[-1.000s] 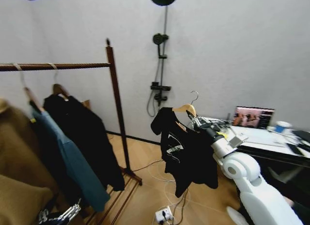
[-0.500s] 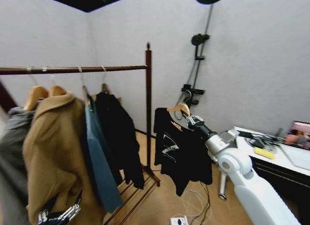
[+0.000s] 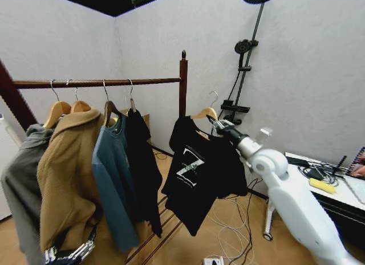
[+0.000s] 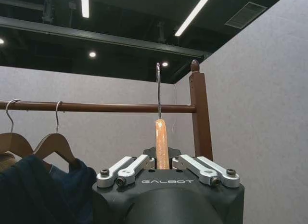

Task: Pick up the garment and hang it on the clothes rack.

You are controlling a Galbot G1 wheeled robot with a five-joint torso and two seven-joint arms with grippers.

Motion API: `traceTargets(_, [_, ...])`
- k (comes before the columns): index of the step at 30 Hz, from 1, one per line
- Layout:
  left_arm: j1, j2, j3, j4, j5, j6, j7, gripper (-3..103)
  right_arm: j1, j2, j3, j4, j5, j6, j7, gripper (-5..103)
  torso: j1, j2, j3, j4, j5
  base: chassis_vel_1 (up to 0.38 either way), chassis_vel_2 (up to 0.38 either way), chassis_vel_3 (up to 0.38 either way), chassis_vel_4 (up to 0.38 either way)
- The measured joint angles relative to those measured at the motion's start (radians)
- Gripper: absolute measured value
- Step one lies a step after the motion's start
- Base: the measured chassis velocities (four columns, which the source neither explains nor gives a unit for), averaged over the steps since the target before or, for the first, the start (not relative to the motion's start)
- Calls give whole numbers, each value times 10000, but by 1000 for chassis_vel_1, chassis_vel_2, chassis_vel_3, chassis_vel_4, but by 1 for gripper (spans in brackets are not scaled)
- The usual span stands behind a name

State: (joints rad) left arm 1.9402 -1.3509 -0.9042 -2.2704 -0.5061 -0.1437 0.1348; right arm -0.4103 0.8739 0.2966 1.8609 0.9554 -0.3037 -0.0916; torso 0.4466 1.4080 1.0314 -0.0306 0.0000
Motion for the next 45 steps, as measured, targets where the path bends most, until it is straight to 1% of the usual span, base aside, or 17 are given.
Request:
traceTargets(1, [0, 0, 0, 0, 0, 0, 0, 100, 0, 0, 0, 0, 0, 0, 0, 10, 0, 0, 0, 0, 0, 0, 0, 0, 0])
traceTargets(4, [1, 0, 1, 0, 0, 0, 0, 100, 1893, 391, -1248, -1070, -8, 21, 119, 10, -3, -6, -5, 2, -6, 0, 0, 0, 0])
traceTargets(8, [0, 0, 0, 0, 0, 0, 1, 100, 2745, 645, -1858, -1780, -10, 31, 111, 10, -4, -11, -5, 2, -1, 0, 0, 0, 0])
traceTargets(13, [0, 0, 1, 0, 0, 0, 1, 100, 4317, 1374, -3105, -3384, -104, 50, 7, 10, -9, -16, -8, 1, 0, 0, 0, 0, 0])
traceTargets(16, [0, 0, 1, 0, 0, 0, 1, 100, 5071, 2083, -3749, -4230, -208, 115, -125, 10, -10, -19, -10, 0, -1, 0, 0, 0, 0])
traceTargets(17, [0, 1, 1, 0, 0, 0, 1, 100, 5500, 2651, -4085, -4720, -316, 167, -222, 10, -10, -21, -11, 1, -3, 0, 0, 0, 0])
traceTargets(18, [0, 0, 1, 0, 0, 0, 1, 100, 6157, 3638, -4573, -5687, -533, 258, -410, 10, -12, -22, -12, 6, -10, 0, 0, 0, 0])
traceTargets(19, [0, 0, 1, 0, 0, 0, -1, 100, 6387, 3988, -4776, -6188, -624, 319, -481, 10, -13, -23, -13, 5, -6, 0, 0, 0, 0])
traceTargets(23, [0, 0, 1, 0, 0, 0, 0, 100, 6650, 4421, -4967, -6995, -875, 450, -618, 10, -14, -23, -14, 3, -3, 0, 0, 0, 0])
traceTargets(28, [0, 0, 1, 1, 0, 0, 1, 100, 6741, 4656, -5015, -7627, -1076, 532, -704, 10, -14, -26, -14, 1, 0, 0, 0, 0, 0])
traceTargets(34, [0, 0, 1, 0, 0, 0, 0, 100, 6508, 4478, -5019, -7354, -1077, 441, -639, 7, -16, -27, -18, 2, 0, 0, 0, 0, 0])
traceTargets(37, [0, 0, 1, 0, 0, 0, 1, 100, 6111, 4245, -4969, -6973, -1048, 365, -563, 21, -17, -29, -17, 1, 1, 0, 0, 0, 0])
traceTargets(38, [0, 0, 1, 0, 0, 0, 1, 100, 6111, 4245, -4969, -6973, -1048, 365, -563, 21, -17, -29, -17, 1, 1, 0, 0, 0, 0])
traceTargets(40, [0, 0, 1, 0, 0, 0, 1, 100, 5867, 4088, -4929, -6739, -1027, 330, -462, 32, -19, -29, -18, -2, 1, 0, 0, 0, 0])
traceTargets(41, [0, 0, 1, 0, 0, 0, 1, 100, 5867, 4088, -4929, -6739, -1027, 330, -462, 32, -19, -29, -18, -2, 1, 0, 0, 0, 0])
traceTargets(44, [0, 0, 1, 0, 0, 0, 0, 100, 5804, 4081, -4929, -6712, -1040, 381, -281, 48, -18, -30, -17, -1, 0, 0, 0, 0, 0])
traceTargets(45, [0, 0, 1, 0, 0, 0, 0, 100, 5804, 4081, -4929, -6712, -1040, 381, -281, 48, -18, -30, -17, -1, 0, 0, 0, 0, 0])
